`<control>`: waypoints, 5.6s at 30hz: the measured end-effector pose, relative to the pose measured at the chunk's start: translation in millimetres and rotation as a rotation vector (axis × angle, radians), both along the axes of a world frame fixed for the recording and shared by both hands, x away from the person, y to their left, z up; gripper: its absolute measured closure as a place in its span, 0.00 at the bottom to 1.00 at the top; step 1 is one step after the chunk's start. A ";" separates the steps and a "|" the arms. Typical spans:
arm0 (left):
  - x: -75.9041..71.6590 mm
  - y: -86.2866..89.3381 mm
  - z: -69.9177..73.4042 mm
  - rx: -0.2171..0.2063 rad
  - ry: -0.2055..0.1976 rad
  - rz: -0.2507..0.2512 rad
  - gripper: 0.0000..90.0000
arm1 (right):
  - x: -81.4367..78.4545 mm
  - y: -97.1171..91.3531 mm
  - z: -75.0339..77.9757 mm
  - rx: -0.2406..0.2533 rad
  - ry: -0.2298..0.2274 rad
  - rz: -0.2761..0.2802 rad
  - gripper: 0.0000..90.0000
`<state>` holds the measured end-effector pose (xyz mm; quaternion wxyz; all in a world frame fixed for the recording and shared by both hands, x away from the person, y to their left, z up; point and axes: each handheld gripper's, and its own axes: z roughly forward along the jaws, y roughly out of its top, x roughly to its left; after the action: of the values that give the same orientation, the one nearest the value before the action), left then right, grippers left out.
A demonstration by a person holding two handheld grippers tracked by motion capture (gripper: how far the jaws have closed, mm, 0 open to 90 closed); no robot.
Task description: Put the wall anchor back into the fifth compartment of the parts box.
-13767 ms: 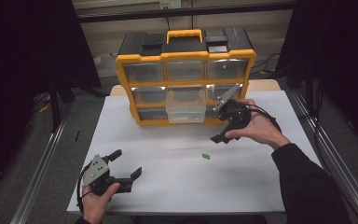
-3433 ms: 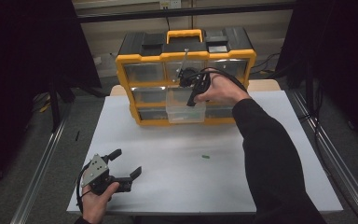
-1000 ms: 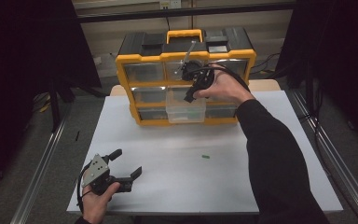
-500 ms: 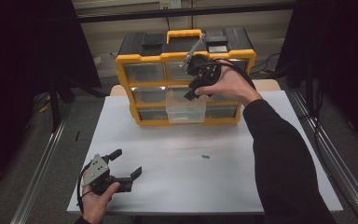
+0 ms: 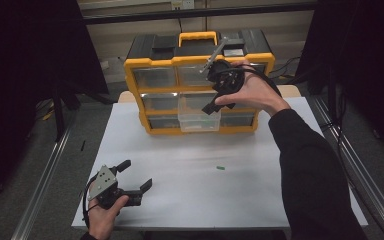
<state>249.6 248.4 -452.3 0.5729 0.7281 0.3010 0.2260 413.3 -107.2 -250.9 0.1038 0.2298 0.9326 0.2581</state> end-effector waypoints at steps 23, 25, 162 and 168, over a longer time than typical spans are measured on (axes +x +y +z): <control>-0.4 0.3 0.6 0.011 -0.007 0.008 0.03 | -18.1 -38.3 -39.9 -0.031 0.061 -0.018 0.09; -0.4 0.5 0.7 0.014 -0.008 0.008 0.03 | -20.5 -38.5 -42.0 -0.036 0.057 -0.018 0.09; -0.2 -0.2 0.3 0.011 -0.005 -0.003 0.03 | -62.6 -9.6 -163.7 -0.127 0.225 0.171 0.94; -0.5 -0.3 0.4 0.014 -0.004 0.002 0.03 | -61.9 -12.7 -148.3 -0.090 0.194 0.174 0.94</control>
<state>249.1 248.1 -451.9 0.5681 0.7313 0.2990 0.2304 351.4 -119.9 -399.3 0.0004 0.1670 0.9653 0.2006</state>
